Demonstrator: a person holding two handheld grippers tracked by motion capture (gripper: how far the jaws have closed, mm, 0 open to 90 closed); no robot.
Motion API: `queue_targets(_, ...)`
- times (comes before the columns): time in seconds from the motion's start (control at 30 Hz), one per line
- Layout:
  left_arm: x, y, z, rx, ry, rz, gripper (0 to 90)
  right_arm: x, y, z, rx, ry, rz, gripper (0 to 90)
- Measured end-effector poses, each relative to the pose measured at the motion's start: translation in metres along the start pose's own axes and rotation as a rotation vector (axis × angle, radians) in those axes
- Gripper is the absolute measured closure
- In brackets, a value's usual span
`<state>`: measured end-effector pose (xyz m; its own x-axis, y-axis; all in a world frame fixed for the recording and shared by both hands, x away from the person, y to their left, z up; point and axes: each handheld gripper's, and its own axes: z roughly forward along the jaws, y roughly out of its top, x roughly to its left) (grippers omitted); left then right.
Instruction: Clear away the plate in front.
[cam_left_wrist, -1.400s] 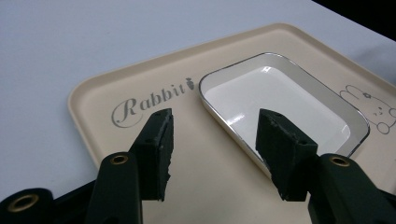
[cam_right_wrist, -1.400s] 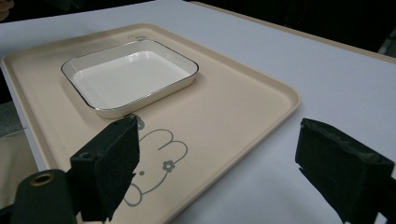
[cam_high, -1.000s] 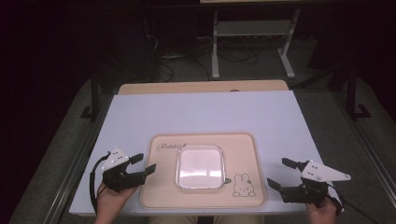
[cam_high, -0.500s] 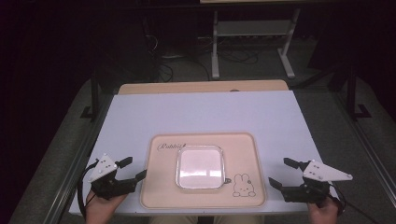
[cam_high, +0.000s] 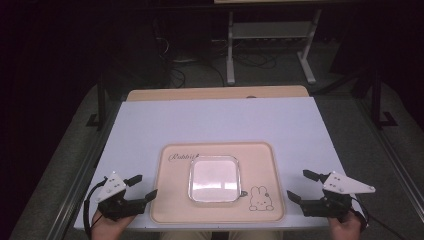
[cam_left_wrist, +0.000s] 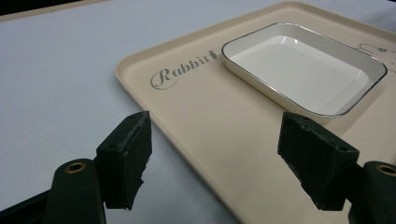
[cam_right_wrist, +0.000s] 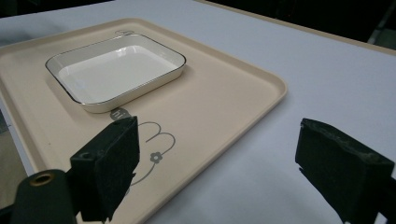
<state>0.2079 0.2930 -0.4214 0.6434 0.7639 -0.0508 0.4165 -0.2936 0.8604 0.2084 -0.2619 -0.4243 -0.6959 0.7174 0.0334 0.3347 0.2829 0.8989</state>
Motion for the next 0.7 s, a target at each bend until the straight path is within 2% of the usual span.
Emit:
queue_targets(0.1, -0.0025, 0.0024, 0.0012, -0.014, -0.024, -0.008, 25.6, 0.0025, 0.0005, 0.0033, 0.011, 0.006, -0.009, 12.9)
queue_targets(0.3, -0.0054, 0.0012, 0.0079, 0.012, -0.025, 0.03, 25.4, 0.0067, 0.0018, 0.0085, 0.033, 0.016, -0.032, 12.9)
queue_targets(0.5, -0.0055, 0.0019, 0.0068, -0.003, -0.023, 0.04, 25.4, 0.0075, 0.0019, 0.0097, 0.038, 0.019, -0.032, 12.9)
queue_targets(0.7, -0.0036, 0.0013, 0.0075, 0.004, -0.011, 0.052, 25.5, 0.0074, 0.002, 0.0094, 0.035, 0.018, -0.032, 12.9)
